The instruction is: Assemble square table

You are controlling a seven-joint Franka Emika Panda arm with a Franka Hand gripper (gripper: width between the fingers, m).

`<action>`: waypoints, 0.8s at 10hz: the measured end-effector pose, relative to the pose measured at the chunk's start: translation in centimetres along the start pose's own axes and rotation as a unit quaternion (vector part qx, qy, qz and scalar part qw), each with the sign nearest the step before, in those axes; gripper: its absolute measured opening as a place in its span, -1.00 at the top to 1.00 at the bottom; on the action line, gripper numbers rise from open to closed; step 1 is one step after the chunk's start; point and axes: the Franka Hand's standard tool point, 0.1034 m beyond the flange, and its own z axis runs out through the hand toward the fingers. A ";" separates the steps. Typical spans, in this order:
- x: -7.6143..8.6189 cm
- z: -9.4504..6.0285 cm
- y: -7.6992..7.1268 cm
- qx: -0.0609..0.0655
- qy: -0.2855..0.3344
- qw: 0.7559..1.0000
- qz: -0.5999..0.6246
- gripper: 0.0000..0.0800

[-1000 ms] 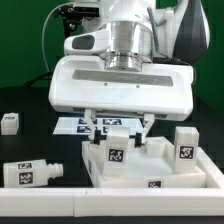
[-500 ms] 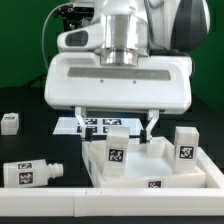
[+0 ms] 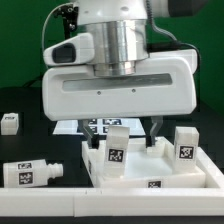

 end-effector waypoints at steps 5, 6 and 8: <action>0.0 0.1 0.5 -0.001 -0.003 0.999 0.043 0.27; 0.0 0.1 0.4 -0.001 -0.003 0.997 0.078 0.29; 0.0 0.1 0.5 -0.001 -0.003 0.989 0.146 0.29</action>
Offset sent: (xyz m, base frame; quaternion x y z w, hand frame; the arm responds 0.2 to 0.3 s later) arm 0.0000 0.0000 0.0000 0.0000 0.0000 0.0000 1.0000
